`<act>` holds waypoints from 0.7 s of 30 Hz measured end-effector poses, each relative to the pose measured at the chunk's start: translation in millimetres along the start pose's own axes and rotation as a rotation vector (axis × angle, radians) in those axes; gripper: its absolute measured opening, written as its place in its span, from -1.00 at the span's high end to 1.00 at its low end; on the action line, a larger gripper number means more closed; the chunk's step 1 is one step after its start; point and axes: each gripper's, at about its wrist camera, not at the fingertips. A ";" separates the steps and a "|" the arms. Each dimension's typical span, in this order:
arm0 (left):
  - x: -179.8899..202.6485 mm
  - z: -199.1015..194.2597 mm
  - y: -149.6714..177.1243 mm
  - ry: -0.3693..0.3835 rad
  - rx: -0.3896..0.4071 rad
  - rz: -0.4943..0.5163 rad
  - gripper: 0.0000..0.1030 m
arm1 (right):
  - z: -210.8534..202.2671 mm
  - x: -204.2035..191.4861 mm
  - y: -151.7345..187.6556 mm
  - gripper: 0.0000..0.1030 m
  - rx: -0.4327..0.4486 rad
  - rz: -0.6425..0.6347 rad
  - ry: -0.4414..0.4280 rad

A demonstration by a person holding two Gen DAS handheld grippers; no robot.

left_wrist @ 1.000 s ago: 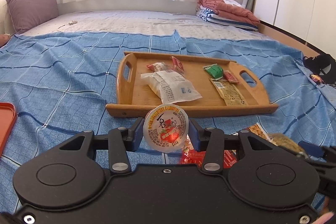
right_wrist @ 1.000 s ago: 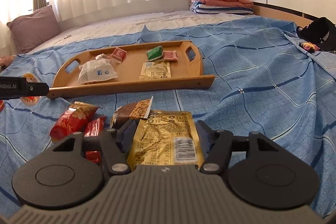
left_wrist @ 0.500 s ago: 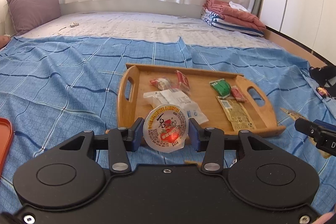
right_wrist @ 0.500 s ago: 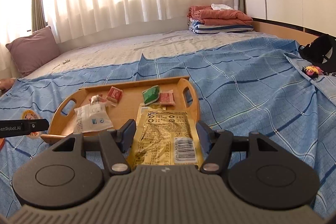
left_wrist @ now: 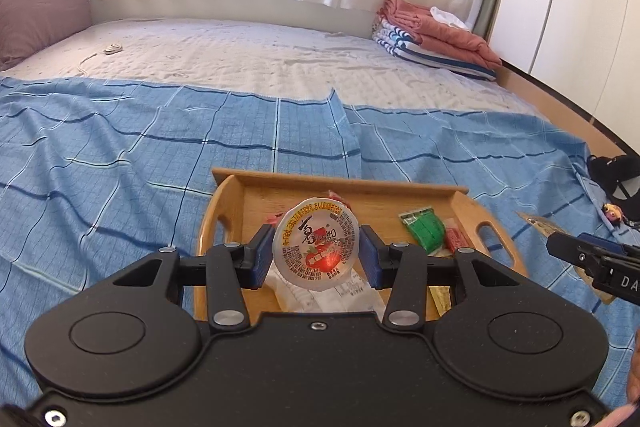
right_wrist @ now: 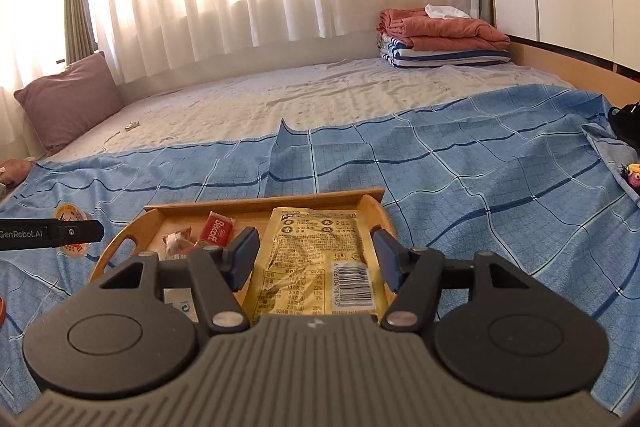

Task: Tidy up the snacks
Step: 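Carry the sauce cup and gold packet over the wooden tray with both tools, then lower the cup and gold packet into the tray and open both tools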

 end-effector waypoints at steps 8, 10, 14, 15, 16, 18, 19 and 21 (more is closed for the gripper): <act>-5.6 50.6 21.7 -0.026 -0.093 0.006 0.17 | 45.7 3.5 24.1 -0.27 -0.101 0.017 0.024; -6.8 60.7 23.3 -0.028 -0.096 0.001 0.17 | 53.1 1.2 30.3 -0.27 -0.120 0.014 0.019; -7.4 82.7 22.8 -0.033 -0.118 -0.009 0.17 | 66.6 -10.1 37.9 -0.27 -0.136 -0.038 0.004; -7.0 87.5 23.3 -0.038 -0.125 -0.005 0.17 | 70.8 -13.9 39.2 -0.27 -0.140 -0.056 -0.002; -6.6 90.8 24.2 -0.042 -0.129 -0.002 0.17 | 73.8 -16.8 40.7 -0.27 -0.142 -0.070 -0.006; -5.7 96.8 26.2 -0.049 -0.136 0.004 0.17 | 79.8 -23.5 44.2 -0.27 -0.147 -0.103 -0.013; -5.8 98.8 27.4 -0.051 -0.138 0.004 0.17 | 82.1 -26.4 45.8 -0.27 -0.149 -0.117 -0.021; -6.1 103.3 30.0 -0.054 -0.144 0.002 0.17 | 86.1 -32.3 49.2 -0.27 -0.150 -0.144 -0.036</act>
Point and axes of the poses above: each gripper's, at about its wrist camera, not at the fingertips, and z roughly the way its jaws point, x to its right, y to its underside, and after that the axes turned 15 degrees about x, right-handed
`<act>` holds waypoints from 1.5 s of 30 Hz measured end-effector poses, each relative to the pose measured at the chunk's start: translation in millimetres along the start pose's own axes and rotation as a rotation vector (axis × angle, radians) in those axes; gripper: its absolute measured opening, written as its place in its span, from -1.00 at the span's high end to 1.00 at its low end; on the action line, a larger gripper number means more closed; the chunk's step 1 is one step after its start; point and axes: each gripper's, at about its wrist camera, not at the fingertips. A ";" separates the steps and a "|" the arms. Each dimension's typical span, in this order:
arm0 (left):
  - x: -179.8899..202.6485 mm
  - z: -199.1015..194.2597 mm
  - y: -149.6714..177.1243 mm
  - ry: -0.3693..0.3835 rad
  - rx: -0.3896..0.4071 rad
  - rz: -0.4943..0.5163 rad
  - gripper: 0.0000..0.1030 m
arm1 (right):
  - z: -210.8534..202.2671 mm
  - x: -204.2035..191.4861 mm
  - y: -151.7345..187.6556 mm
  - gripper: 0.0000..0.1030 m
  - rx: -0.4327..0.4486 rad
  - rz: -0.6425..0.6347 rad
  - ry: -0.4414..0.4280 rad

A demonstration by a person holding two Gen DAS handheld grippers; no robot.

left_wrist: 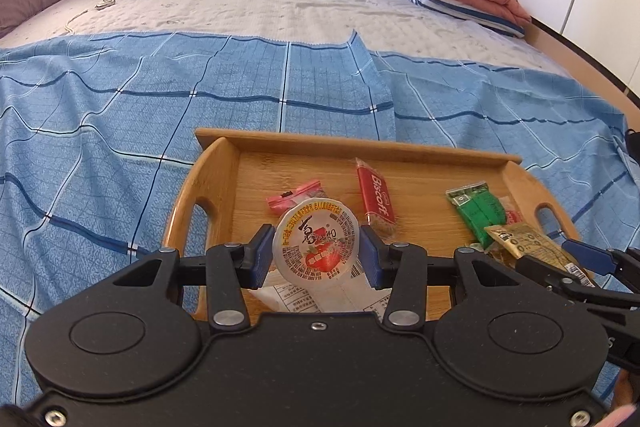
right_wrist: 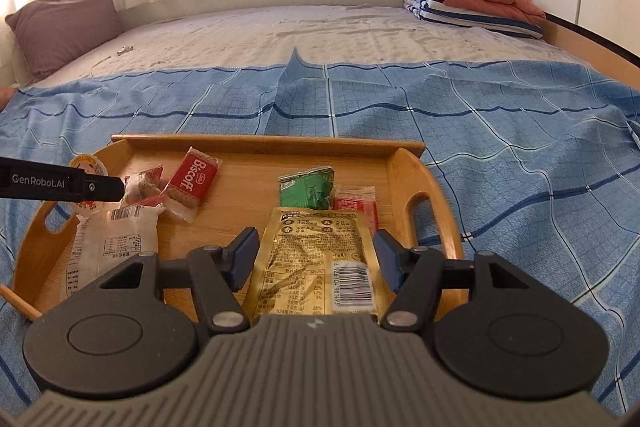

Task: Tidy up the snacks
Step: 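Lower the cup and gold packet into the tray and open both tools, then move both tools back toward the snack pile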

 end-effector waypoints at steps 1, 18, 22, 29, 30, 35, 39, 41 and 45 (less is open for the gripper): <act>-0.2 2.0 1.1 -0.001 -0.002 0.001 0.17 | 1.7 -2.3 1.0 -0.27 -0.001 -0.010 -0.002; -4.9 20.5 10.0 -0.026 -0.014 0.009 0.17 | 17.5 -8.6 15.8 -0.28 -0.023 -0.033 -0.009; -4.7 21.8 15.7 -0.028 -0.009 0.018 0.17 | 20.0 -9.1 19.5 -0.28 -0.033 -0.032 -0.009; -1.9 21.3 14.9 -0.022 -0.017 0.041 0.14 | 20.5 -9.7 24.2 -0.46 -0.019 -0.027 0.001; -1.6 20.0 14.9 -0.020 -0.015 0.047 0.08 | 19.5 -9.2 24.1 -0.53 -0.014 -0.020 -0.002; 3.3 3.2 11.0 -0.008 0.012 0.080 -0.30 | 8.0 -9.3 19.0 -0.68 0.006 0.006 0.001; 8.0 -20.8 5.2 0.013 0.059 0.103 -0.60 | -8.1 -15.6 12.1 -0.76 0.030 -0.029 0.004; 10.8 -32.7 3.5 0.012 0.072 0.116 -0.67 | -18.0 -17.6 7.1 -0.80 0.045 -0.030 0.004; 15.4 -59.6 0.9 0.008 0.090 0.142 -0.75 | -40.6 -19.4 -3.6 -0.85 0.072 -0.016 -0.008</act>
Point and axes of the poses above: each gripper's, at about its wrist camera, not at the fingertips, and z roughly the way its jaws point, x to its right, y to its underside, and after that the axes turned 15 degrees about x, right-handed
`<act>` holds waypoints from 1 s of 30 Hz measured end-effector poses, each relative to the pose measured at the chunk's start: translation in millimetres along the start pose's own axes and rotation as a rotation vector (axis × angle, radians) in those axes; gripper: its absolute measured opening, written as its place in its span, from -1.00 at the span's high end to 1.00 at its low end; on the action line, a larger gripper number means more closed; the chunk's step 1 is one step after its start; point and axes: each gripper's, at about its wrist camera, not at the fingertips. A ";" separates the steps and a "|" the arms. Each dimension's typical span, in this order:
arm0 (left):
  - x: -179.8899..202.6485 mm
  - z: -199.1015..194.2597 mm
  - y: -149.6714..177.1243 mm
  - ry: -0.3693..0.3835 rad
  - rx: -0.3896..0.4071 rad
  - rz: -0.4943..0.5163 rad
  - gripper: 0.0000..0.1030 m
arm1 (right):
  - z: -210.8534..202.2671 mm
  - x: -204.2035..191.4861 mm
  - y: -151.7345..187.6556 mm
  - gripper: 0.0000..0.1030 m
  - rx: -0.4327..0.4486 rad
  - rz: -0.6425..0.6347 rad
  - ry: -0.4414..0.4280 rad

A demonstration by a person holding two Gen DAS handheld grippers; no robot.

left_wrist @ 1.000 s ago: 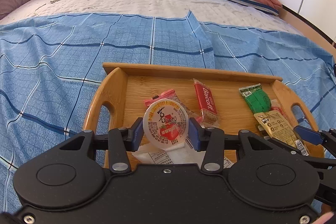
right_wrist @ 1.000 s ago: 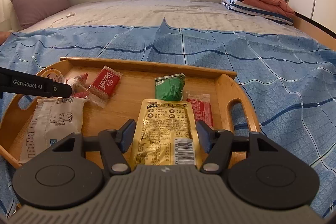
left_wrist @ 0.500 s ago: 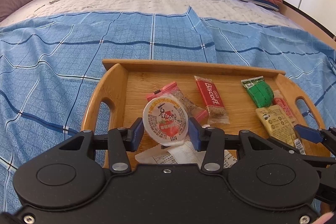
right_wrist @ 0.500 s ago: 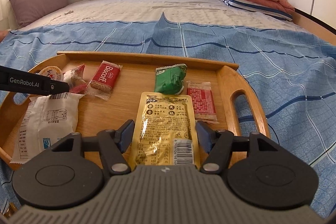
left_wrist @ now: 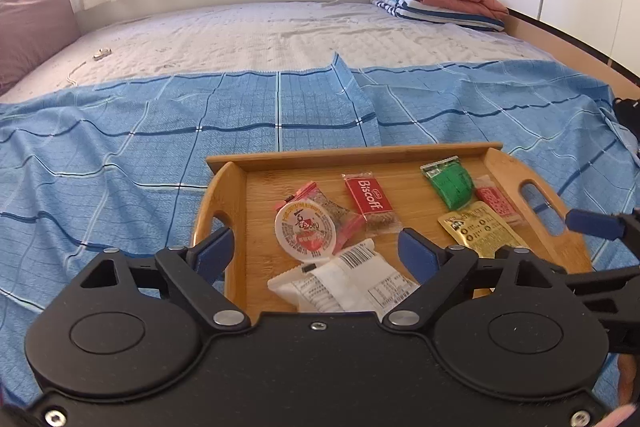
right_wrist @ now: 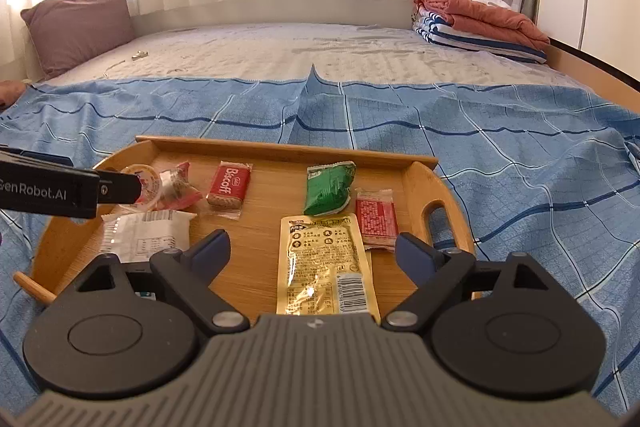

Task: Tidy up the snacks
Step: 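Move both tools back toward the snack pile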

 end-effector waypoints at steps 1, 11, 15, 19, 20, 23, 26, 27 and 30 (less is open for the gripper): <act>0.0 -7.5 -0.9 0.000 0.007 0.001 -0.77 | -6.0 -0.4 -2.6 -0.86 0.007 0.000 -0.002; -3.1 -87.7 7.1 0.008 0.060 0.015 -0.89 | -69.8 -6.0 -0.9 -0.99 0.064 0.030 -0.011; -2.6 -121.4 18.0 0.023 0.066 0.038 -0.91 | -96.1 -10.1 6.5 -1.00 0.074 0.050 -0.026; -1.7 -154.7 28.1 0.032 0.083 0.033 -0.92 | -118.5 -13.7 12.4 -1.00 0.071 0.057 -0.038; -1.7 -163.0 31.2 0.032 0.089 0.025 -0.92 | -124.1 -14.5 13.8 -1.00 0.072 0.056 -0.040; -0.2 -185.6 39.7 0.029 0.105 0.012 -0.93 | -142.9 -15.7 18.0 -1.00 0.080 0.066 -0.038; 0.9 -205.6 48.1 0.037 0.104 -0.018 -0.93 | -162.6 -15.6 23.2 -1.00 0.091 0.080 -0.044; 1.0 -212.6 51.1 0.041 0.107 -0.027 -0.93 | -169.8 -15.7 24.6 -1.00 0.093 0.078 -0.044; 4.1 -231.2 59.9 0.030 0.131 -0.025 -0.93 | -186.8 -16.1 31.1 -1.00 0.103 0.066 -0.043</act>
Point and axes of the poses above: each gripper's, at about its wrist camera, not at the fingertips, and z roughly the way its jaws point, x to its right, y to its underside, and after that the axes turned 15 degrees about x, right-handed
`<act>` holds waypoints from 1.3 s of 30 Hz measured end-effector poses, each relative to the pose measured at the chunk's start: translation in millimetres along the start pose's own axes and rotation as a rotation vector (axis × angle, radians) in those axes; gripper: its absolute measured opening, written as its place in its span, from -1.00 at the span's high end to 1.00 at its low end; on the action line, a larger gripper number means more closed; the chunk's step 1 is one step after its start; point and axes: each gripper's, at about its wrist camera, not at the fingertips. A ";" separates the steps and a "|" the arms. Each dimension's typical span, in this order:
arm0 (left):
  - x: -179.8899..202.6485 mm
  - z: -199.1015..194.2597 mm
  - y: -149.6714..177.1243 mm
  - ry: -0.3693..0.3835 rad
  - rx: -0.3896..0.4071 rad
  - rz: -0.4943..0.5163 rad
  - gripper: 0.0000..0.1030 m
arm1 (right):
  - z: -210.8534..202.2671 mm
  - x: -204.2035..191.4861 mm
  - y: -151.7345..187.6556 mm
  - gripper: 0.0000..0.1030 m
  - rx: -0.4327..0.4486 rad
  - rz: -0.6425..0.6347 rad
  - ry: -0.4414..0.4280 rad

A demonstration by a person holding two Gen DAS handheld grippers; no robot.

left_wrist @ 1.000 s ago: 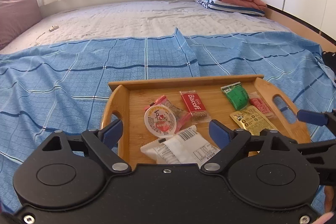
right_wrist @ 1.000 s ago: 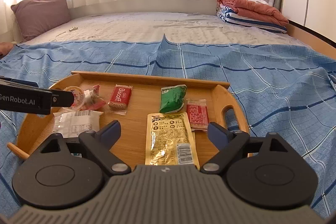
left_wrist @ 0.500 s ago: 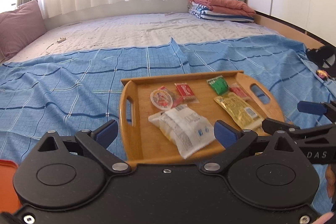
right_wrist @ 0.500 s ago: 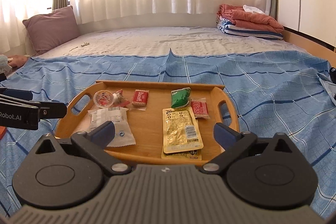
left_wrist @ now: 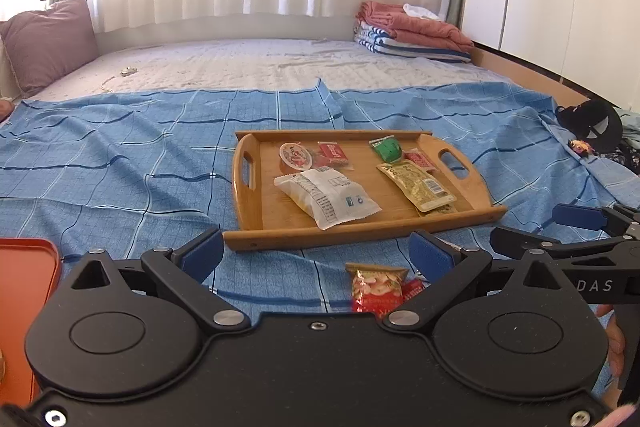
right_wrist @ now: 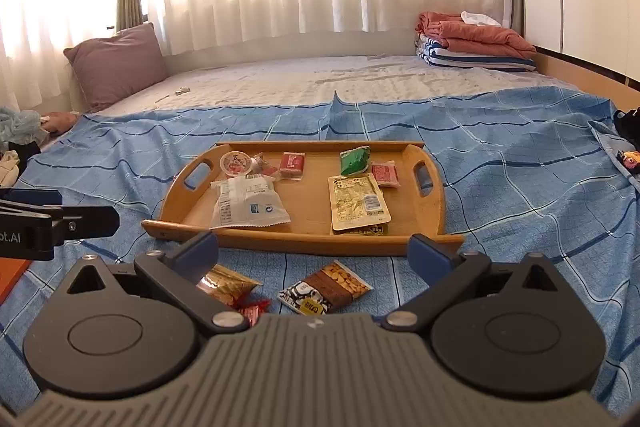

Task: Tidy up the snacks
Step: 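Move both tools back toward the snack pile, then lower the left tool onto the red MARTH chips bag and close it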

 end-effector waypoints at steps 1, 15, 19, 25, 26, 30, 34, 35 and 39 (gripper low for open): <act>1.1 -5.3 2.0 -0.002 0.008 0.001 -0.93 | -5.0 0.0 1.6 -1.00 0.004 -0.002 0.001; 14.0 -39.5 48.0 -0.021 0.059 0.037 -0.96 | -45.6 -7.9 51.3 -1.00 -0.011 -0.073 0.019; 14.4 -33.7 61.1 -0.028 0.051 0.030 -0.96 | -43.7 -10.1 66.0 -1.00 -0.024 -0.081 0.026; 19.3 -22.2 82.6 0.001 0.029 0.048 -0.96 | -33.5 -12.0 84.3 -1.00 -0.070 -0.055 0.009; 21.4 -20.1 85.4 -0.002 0.026 0.061 -0.96 | -32.1 -13.2 86.5 -1.00 -0.073 -0.058 0.009; 25.8 -13.1 93.8 -0.005 0.020 0.085 -0.96 | -27.2 -16.7 92.8 -1.00 -0.085 -0.059 0.003; 28.0 -5.5 98.2 -0.006 0.006 0.083 -0.97 | -22.3 -20.6 97.0 -1.00 -0.089 -0.073 0.006; 28.3 -3.3 98.8 -0.006 0.005 0.084 -0.97 | -21.1 -21.5 98.0 -1.00 -0.092 -0.073 0.006; 31.0 3.2 100.6 -0.003 -0.001 0.087 -0.97 | -17.3 -23.6 101.9 -1.00 -0.098 -0.078 0.009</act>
Point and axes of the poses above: each gripper's, at about its wrist camera, not at the fingertips, and z roughly the way its jaws point, x to its right, y to its underside, and after that the axes turned 15 degrees about x, right-handed
